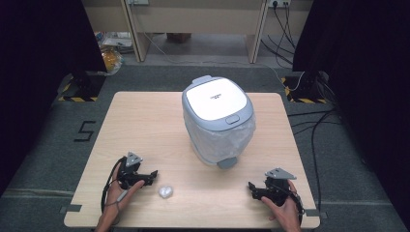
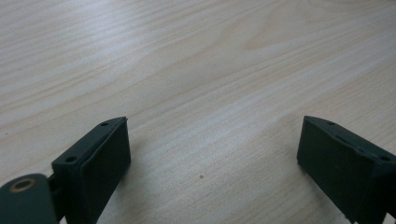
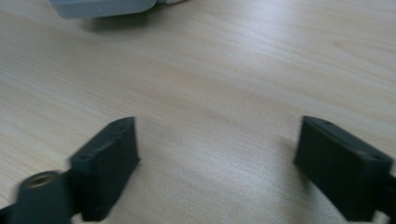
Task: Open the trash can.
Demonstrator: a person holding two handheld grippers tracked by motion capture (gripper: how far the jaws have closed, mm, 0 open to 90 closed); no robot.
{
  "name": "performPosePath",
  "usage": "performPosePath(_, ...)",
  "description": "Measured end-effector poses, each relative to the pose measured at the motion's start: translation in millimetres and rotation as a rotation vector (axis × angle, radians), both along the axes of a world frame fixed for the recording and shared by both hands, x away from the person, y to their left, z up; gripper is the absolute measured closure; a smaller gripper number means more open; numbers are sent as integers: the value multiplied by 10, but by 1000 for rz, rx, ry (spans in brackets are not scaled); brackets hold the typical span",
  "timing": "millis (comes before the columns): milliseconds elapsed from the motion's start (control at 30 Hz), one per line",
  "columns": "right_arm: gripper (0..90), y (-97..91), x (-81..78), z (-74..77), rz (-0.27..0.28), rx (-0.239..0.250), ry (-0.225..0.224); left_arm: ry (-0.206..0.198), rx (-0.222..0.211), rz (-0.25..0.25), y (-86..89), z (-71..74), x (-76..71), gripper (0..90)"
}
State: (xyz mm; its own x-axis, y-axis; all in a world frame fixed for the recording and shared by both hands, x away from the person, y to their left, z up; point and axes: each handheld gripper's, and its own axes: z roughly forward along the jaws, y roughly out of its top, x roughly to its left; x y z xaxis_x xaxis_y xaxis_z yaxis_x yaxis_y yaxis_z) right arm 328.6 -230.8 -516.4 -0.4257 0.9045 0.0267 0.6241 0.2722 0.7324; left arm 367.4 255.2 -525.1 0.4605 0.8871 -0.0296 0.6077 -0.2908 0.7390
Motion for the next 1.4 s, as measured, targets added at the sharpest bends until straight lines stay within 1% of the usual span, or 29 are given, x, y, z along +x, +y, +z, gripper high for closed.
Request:
performPosePath(33, 144, -12, 1, 3, 5, 14, 6, 0, 0, 0, 0, 0, 0, 88)
performPosePath(133, 154, -16, -2, 12, 10, 28, 5, 0, 0, 0, 0, 0, 0, 88)
performPosePath(167, 152, -16, -15, 29, 31, 40, -10, 0, 0, -1, -1, 0, -1, 88)
performPosePath(233, 153, -8, -18, 50, 33, 55, -26, 2, 2, -3, 0, 2, -1, 88)
performPosePath(267, 153, -8, -18, 50, 33, 55, -26, 2, 2, -3, 0, 2, -1, 88)
performPosePath(300, 153, 6, -15, 80, 26, 55, -44, 2, 1, -4, -1, 2, -2, 88)
performPosePath(433, 154, 46, 15, 146, 36, 57, -77, 1, 2, -4, -2, 2, -2, 89)
performPosePath(467, 154, 46, 15, 146, 36, 57, -77, 1, 2, -4, -2, 2, -2, 89)
performPosePath(533, 154, 94, 51, 201, 34, 62, -94, 1, 2, -4, -2, 2, -2, 89)
performPosePath(600, 154, 114, 63, 216, 31, 66, -99, 1, 2, -4, -2, 2, -2, 89)
performPosePath(633, 155, 148, 97, 241, 36, 65, -112, 1, 2, -5, -2, 2, -2, 89)
performPosePath(667, 155, 148, 97, 241, 36, 65, -112, 1, 2, -5, -2, 2, -2, 89)
performPosePath(700, 157, 189, 134, 260, 35, 71, -124, 1, 2, -5, -3, 2, -3, 90)
performPosePath(733, 157, 206, 149, 265, 35, 75, -124, 1, 2, -6, -3, 2, -3, 90)
performPosePath(833, 159, 287, 213, 285, 51, 65, -129, 1, 2, -8, -3, 2, -3, 90)
performPosePath(867, 159, 287, 213, 285, 51, 65, -129, 1, 2, -8, -3, 2, -3, 90)
performPosePath(933, 164, 336, 260, 292, 57, 60, -135, 0, 3, -8, -4, 2, -4, 91)
performPosePath(967, 168, 376, 305, 288, 53, 73, -132, -1, 3, -8, -5, 2, -4, 92)
performPosePath(1000, 168, 392, 329, 287, 56, 63, -135, -1, 2, -8, -5, 2, -4, 92)
performPosePath(1033, 168, 392, 329, 287, 56, 63, -135, -1, 2, -8, -5, 2, -4, 92)
performPosePath(1100, 168, 439, 382, 286, 54, 55, -146, -1, 2, -8, -5, 2, -4, 92)
performPosePath(1233, 168, 511, 447, 276, 70, 41, -168, -1, 2, -9, -6, 2, -5, 92)
performPosePath(1267, 168, 511, 447, 276, 70, 41, -168, -1, 2, -9, -6, 2, -5, 92)
performPosePath(1300, 168, 530, 491, 234, 66, 41, -153, -1, 2, -10, -6, 2, -5, 92)
performPosePath(1333, 168, 530, 491, 234, 66, 41, -153, -1, 2, -10, -6, 2, -5, 93)
performPosePath(1400, 168, 542, 545, 181, 56, 35, -148, 0, 3, -11, -6, 2, -5, 92)
